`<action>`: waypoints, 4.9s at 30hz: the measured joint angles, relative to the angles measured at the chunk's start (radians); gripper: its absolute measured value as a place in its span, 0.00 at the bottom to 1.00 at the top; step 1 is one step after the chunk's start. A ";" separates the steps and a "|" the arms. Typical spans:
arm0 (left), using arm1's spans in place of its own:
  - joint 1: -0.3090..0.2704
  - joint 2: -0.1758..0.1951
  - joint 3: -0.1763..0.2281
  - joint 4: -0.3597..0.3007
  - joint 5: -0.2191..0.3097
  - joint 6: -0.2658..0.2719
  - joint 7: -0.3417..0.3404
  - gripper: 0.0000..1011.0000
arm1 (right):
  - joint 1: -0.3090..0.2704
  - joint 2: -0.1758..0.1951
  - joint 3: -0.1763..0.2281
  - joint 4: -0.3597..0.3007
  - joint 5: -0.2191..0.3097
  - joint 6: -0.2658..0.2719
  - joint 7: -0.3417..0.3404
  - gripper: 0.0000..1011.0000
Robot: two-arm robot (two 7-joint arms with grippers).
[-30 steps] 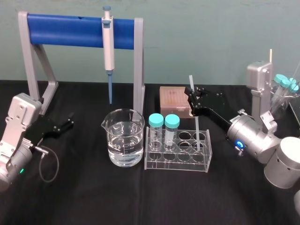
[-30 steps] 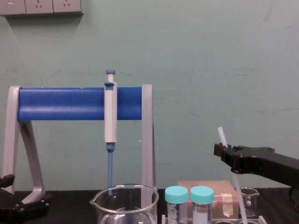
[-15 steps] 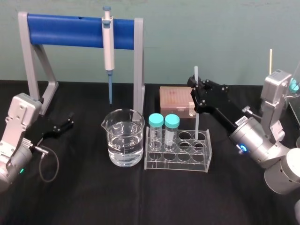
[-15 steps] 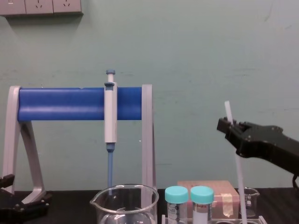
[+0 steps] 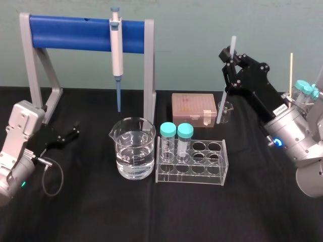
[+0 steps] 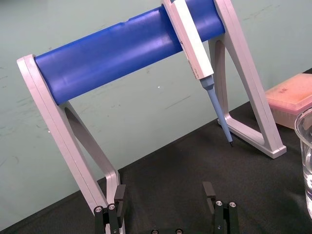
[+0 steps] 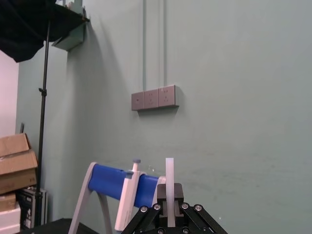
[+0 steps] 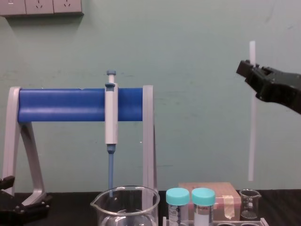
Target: Pick up the stirring rod with one hand, then place it down.
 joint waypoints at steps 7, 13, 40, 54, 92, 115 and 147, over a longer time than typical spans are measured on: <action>0.000 0.000 0.000 0.000 0.000 0.000 0.000 0.99 | -0.010 0.007 0.012 -0.027 0.008 0.009 -0.003 0.07; 0.000 0.000 0.000 0.000 0.000 0.000 0.000 0.99 | -0.013 0.010 0.017 -0.032 0.008 0.011 -0.005 0.07; 0.000 0.000 0.000 0.000 0.000 0.000 0.000 0.99 | -0.023 0.020 0.018 -0.041 -0.004 0.014 -0.004 0.07; 0.000 0.000 0.000 0.000 0.000 0.000 0.000 0.99 | -0.029 0.022 0.015 -0.047 -0.004 0.015 -0.002 0.07; 0.000 0.000 0.000 0.000 0.000 0.000 0.000 0.99 | -0.035 0.028 0.012 -0.057 -0.004 0.018 0.000 0.07; 0.000 0.000 0.000 0.000 0.000 0.000 0.000 0.99 | -0.029 0.025 0.011 -0.048 -0.008 0.017 -0.002 0.07; 0.000 0.000 0.000 0.000 0.000 0.000 0.000 0.99 | -0.011 0.010 -0.027 0.069 -0.020 0.022 0.017 0.07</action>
